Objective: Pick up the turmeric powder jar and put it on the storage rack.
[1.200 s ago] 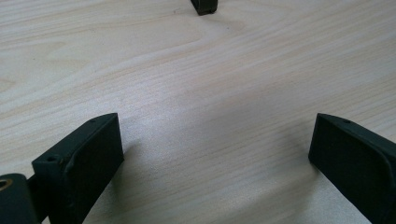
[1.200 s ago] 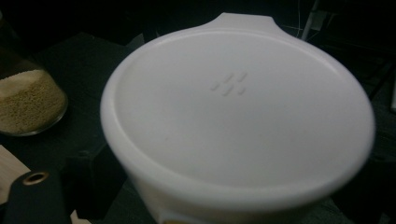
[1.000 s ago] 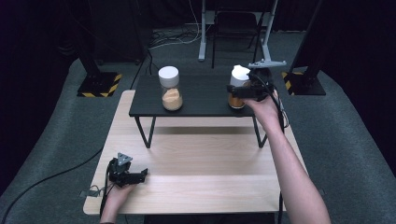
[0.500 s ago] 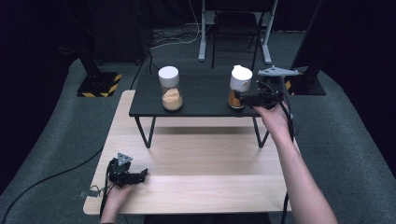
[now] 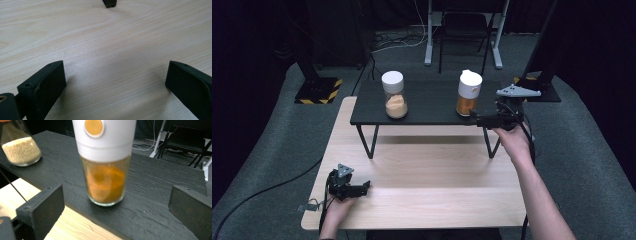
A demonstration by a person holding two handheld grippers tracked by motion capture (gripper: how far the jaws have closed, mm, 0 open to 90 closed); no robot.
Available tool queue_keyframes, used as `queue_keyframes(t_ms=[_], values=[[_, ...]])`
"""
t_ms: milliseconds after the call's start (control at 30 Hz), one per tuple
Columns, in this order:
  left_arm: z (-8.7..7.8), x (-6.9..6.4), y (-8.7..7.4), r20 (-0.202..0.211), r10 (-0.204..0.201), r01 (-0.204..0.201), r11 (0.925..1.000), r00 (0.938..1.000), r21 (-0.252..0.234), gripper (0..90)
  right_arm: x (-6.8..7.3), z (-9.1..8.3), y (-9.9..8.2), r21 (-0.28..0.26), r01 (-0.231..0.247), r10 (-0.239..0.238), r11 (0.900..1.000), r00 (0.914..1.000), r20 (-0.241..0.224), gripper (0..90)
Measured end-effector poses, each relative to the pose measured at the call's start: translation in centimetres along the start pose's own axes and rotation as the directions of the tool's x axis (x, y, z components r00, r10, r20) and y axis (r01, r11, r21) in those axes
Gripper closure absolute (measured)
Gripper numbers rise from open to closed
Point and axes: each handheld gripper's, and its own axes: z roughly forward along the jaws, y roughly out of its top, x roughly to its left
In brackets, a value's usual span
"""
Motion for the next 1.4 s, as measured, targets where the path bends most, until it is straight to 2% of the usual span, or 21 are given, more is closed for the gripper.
queue_keyframes(t_ms=[500, 600, 733, 833, 1200, 1400], values=[[0.0, 0.0, 0.0, 0.000, 0.000, 0.000, 1.0000, 1.0000, 0.000, 2.6, -0.4, -1.5, -3.7, 0.000, -0.014, 0.014, 0.9999, 0.9999, -0.010, 0.0], [0.0, 0.0, 0.0, 0.000, 0.000, 0.000, 1.0000, 1.0000, 0.000, 2.5, -0.2, -1.7, -4.7, -0.012, -0.010, 0.010, 0.9999, 0.9999, 0.003, 0.0], [0.0, 0.0, 0.0, 0.000, 0.000, 0.000, 1.0000, 1.0000, 0.000, 2.6, -0.1, -2.0, -5.7, -0.008, -0.009, 0.009, 0.9999, 1.0000, -0.003, 0.0], [0.0, 0.0, 0.0, -0.002, -0.001, 0.001, 1.0000, 1.0000, 0.000, 2.6, 0.4, -2.1, -6.3, 0.001, 0.011, -0.011, 0.9999, 0.9998, 0.018, 0.0], [0.0, 0.0, 0.0, -0.001, -0.001, 0.001, 1.0000, 1.0000, 0.000, 2.6, -0.2, -2.1, -9.1, 0.021, -0.040, 0.039, 0.9990, 0.9992, 0.007, 0.0], [0.0, 0.0, 0.0, -0.002, -0.001, 0.001, 1.0000, 1.0000, 0.000, 2.6, -0.2, -2.0, -10.3, 0.040, -0.048, 0.047, 0.9981, 0.9988, 0.011, 0.0]])
